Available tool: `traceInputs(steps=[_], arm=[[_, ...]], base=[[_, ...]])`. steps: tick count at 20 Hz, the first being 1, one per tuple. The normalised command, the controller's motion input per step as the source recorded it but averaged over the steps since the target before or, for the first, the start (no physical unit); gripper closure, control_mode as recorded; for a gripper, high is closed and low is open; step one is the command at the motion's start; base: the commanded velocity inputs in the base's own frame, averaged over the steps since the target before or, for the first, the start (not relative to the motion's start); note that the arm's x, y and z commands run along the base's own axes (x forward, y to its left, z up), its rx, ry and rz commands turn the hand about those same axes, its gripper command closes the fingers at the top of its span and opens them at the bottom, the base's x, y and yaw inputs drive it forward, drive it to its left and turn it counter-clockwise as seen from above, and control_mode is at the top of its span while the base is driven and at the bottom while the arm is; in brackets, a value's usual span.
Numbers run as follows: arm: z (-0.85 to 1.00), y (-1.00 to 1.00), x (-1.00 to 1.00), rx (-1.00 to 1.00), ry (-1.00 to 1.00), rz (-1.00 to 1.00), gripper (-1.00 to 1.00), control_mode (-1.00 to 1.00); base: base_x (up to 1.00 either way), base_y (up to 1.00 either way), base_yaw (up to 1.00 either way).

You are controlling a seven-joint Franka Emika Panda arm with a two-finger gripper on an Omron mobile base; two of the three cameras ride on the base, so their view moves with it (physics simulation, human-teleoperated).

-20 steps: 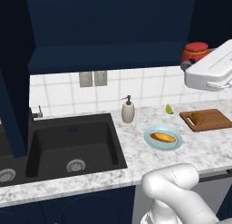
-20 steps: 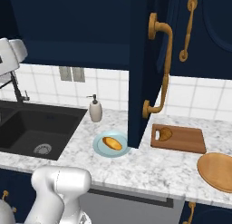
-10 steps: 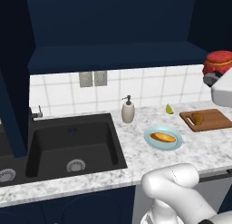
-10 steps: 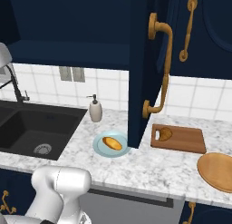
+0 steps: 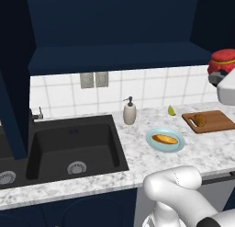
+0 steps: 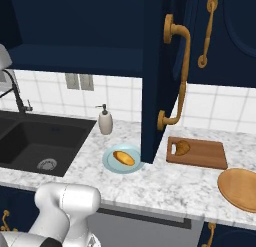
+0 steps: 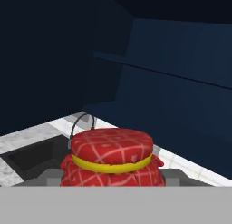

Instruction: From the different types of pastries on the counter, select a croissant and place it on the cutting board. Then retrieve a jar of jam from the cabinet and place it alongside the croissant on the cutting board.

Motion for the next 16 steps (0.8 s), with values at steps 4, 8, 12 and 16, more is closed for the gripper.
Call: traceInputs(steps=[4, 8, 12, 16], arm=[[0.00, 0.00, 0.00, 0.00, 0.00, 0.00, 1.00, -1.00], [0.00, 0.00, 0.00, 0.00, 0.00, 0.00, 1.00, -1.00], [0.00, 0.00, 0.00, 0.00, 0.00, 0.00, 1.00, 1.00], [0.00, 0.00, 0.00, 0.00, 0.00, 0.00, 1.00, 1.00]], base=[[0.00, 0.00, 0.00], [0.00, 0.00, 0.00], [0.00, 0.00, 0.00], [-0.52, -0.12, -0.01]])
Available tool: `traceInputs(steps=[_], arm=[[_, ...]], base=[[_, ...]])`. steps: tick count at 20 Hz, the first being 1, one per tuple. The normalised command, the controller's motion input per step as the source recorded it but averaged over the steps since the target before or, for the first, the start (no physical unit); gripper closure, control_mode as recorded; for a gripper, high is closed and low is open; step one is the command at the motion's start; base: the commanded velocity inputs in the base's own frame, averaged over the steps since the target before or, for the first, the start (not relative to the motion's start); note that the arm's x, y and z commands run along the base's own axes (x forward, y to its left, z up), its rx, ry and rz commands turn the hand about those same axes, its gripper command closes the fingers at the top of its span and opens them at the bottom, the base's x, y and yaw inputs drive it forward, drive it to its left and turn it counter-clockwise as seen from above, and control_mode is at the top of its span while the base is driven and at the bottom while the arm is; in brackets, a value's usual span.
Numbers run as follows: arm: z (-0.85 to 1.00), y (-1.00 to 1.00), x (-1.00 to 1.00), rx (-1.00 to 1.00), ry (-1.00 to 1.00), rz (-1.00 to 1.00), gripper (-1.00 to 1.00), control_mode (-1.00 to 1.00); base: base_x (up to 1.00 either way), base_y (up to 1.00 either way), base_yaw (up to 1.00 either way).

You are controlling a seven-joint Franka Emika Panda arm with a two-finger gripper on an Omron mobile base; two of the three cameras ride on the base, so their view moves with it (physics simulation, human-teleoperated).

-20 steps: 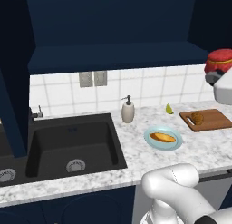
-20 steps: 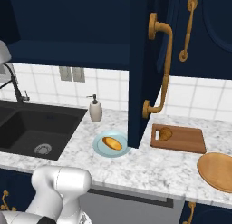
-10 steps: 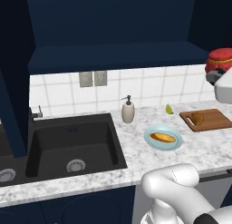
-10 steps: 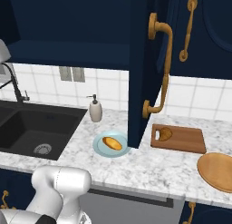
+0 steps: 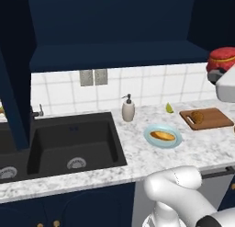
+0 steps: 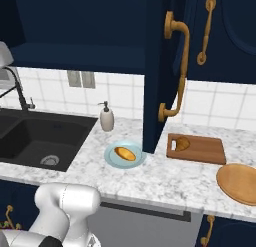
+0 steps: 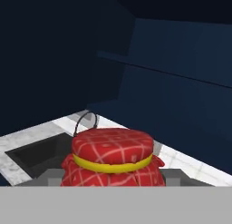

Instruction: From the different types of pastries on the counter, select a croissant and place it on the cutting board. Then retrieve a jar of jam from the cabinet and place it alongside the croissant on the cutting board.

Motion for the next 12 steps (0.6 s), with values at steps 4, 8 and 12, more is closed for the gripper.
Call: traceInputs(steps=[4, 8, 12], arm=[[0.00, 0.00, 0.00, 0.00, 0.00, 0.00, 1.00, 1.00], [0.00, 0.00, 0.00, 0.00, 0.00, 0.00, 1.00, 1.00], [0.00, 0.00, 0.00, 0.00, 0.00, 0.00, 1.00, 1.00]], base=[[-1.00, -0.18, 0.00], [-0.93, -0.08, 0.00], [-0.38, -0.37, -0.01]])
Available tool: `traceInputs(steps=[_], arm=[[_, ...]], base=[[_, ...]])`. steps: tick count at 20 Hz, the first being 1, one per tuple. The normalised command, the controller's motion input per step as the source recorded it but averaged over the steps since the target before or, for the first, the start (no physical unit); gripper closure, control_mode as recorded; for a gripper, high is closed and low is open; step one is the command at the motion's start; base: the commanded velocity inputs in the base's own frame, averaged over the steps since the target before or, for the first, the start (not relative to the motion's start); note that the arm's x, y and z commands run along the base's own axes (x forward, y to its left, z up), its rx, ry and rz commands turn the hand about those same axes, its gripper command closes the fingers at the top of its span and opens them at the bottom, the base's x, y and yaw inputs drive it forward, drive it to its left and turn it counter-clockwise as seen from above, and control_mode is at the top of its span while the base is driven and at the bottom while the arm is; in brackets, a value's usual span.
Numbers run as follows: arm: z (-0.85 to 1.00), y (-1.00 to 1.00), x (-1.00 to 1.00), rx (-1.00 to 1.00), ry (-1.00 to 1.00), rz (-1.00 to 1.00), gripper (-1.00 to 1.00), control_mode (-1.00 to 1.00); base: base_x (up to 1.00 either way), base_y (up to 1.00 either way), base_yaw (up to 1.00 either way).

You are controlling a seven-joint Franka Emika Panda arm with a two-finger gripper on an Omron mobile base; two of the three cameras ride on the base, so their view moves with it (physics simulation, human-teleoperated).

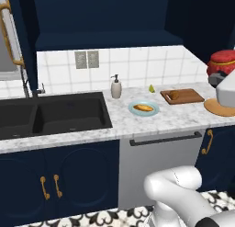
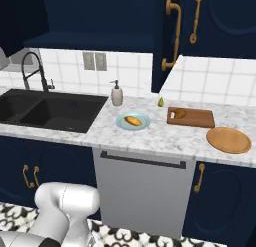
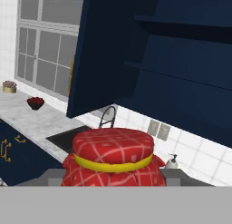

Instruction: From the different types of pastries on the counter, select a croissant and place it on the cutting board. Then retrieve a jar of jam from the cabinet and place it alongside the croissant on the cutting board.

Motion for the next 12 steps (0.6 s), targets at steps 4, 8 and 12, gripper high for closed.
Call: traceInputs(steps=[4, 8, 12], arm=[[0.00, 0.00, 0.00, 0.00, 0.00, 0.00, 1.00, 1.00], [0.00, 0.00, 0.00, 0.00, 0.00, 0.00, 1.00, 1.00], [0.00, 0.00, 0.00, 0.00, 0.00, 0.00, 1.00, 1.00]], base=[[0.00, -0.96, -0.03], [0.00, -1.00, -0.01], [-0.03, -1.00, 0.00]])
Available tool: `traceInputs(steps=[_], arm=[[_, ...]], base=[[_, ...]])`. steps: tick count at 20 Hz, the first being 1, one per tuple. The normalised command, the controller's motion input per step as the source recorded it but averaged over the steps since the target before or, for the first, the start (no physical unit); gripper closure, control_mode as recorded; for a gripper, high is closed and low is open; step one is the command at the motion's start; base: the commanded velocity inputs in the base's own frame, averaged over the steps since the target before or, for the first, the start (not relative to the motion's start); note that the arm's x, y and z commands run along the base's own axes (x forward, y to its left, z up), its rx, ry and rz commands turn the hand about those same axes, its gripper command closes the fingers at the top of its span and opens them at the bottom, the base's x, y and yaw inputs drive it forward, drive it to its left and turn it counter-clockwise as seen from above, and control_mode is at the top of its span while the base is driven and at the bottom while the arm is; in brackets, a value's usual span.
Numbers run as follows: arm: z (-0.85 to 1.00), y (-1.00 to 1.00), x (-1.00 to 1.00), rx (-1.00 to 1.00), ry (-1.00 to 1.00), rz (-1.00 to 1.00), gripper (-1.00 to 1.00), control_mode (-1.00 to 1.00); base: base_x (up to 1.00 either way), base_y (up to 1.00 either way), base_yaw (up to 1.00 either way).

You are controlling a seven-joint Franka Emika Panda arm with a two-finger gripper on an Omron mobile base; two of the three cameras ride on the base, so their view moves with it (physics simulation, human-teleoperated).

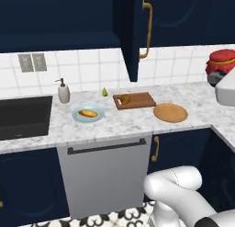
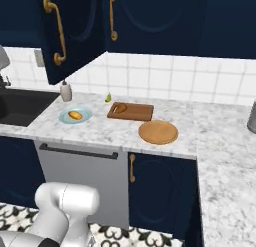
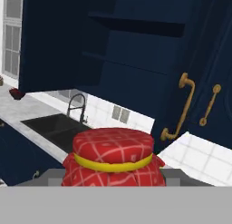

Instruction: From the different types of pastries on the counter, select a croissant and place it on the cutting board. Then retrieve a jar of jam from the cabinet and place it alongside the croissant on the cutting board.

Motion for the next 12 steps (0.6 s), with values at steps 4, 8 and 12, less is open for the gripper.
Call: traceInputs(steps=[4, 8, 12], arm=[[0.00, 0.00, 0.00, 0.00, 0.00, 0.00, 1.00, 1.00], [0.00, 0.00, 0.00, 0.00, 0.00, 0.00, 1.00, 1.00], [0.00, 0.00, 0.00, 0.00, 0.00, 0.00, 1.00, 1.00]], base=[[-0.05, -1.00, -0.01], [-0.14, -1.00, -0.06], [0.03, -0.17, -0.05]])
